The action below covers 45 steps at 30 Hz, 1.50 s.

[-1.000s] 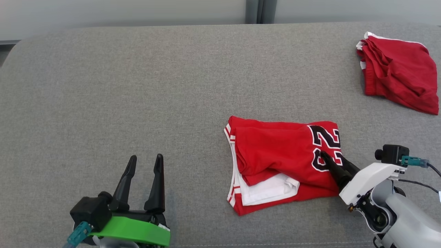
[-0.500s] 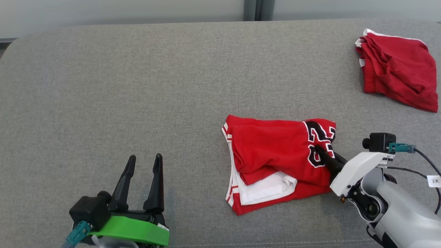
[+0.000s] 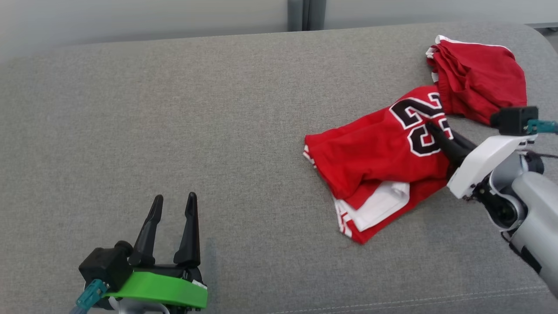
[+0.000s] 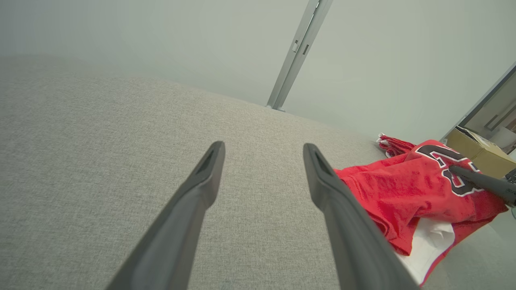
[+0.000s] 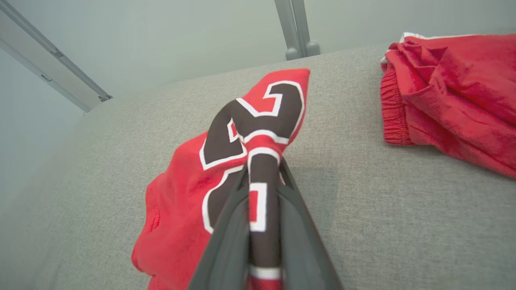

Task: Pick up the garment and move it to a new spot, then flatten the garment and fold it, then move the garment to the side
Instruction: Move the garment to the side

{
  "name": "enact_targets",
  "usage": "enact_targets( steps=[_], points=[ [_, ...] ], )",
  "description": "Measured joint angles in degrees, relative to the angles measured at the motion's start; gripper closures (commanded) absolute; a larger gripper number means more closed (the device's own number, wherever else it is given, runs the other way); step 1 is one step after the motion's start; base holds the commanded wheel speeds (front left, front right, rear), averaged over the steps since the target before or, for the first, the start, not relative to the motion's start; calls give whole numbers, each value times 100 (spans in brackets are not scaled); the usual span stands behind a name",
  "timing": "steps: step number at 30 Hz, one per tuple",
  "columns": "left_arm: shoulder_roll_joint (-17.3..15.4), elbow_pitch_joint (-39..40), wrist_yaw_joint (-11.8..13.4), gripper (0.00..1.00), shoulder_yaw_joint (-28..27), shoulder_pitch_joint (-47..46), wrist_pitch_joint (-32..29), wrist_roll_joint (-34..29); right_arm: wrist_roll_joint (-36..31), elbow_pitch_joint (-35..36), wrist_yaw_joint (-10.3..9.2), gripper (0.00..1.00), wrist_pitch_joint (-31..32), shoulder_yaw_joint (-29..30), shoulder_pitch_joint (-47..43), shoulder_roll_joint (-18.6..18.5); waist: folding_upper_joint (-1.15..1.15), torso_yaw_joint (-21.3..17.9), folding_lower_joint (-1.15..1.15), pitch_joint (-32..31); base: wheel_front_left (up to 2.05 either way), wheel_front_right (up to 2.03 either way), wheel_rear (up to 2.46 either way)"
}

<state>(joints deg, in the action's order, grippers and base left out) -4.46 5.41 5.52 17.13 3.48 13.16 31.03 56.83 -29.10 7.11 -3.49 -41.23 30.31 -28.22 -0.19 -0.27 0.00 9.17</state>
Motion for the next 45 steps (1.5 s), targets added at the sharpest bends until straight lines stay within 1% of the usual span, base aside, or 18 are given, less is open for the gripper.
enact_targets(
  steps=[7,15,21,25,31,38,45],
  points=[
    [9,-2,1,0,85,0,0,5,-146,323,0,100,110,-18,584,-455,0,-165,0,-69,0,0,0],
    [29,-1,1,0,177,-1,1,46,-159,721,1,100,355,-48,1214,-602,0,-145,0,-22,0,0,0],
    [41,18,1,0,234,-9,1,48,-145,616,1,100,631,121,1667,-822,0,-59,0,94,0,0,0],
    [46,33,1,0,265,-25,2,49,-1,468,1,100,780,319,1889,-856,0,25,0,214,0,0,0],
    [57,48,0,0,321,-229,7,49,44,288,1,100,1016,325,2051,-864,0,198,0,425,0,0,0],
    [70,48,0,0,309,-317,8,48,76,247,1,100,1069,359,2395,-804,0,394,0,703,0,0,0],
    [89,23,0,0,199,-382,12,46,78,-143,1,100,1112,379,2435,-843,0,502,0,888,0,0,0]
  ],
)
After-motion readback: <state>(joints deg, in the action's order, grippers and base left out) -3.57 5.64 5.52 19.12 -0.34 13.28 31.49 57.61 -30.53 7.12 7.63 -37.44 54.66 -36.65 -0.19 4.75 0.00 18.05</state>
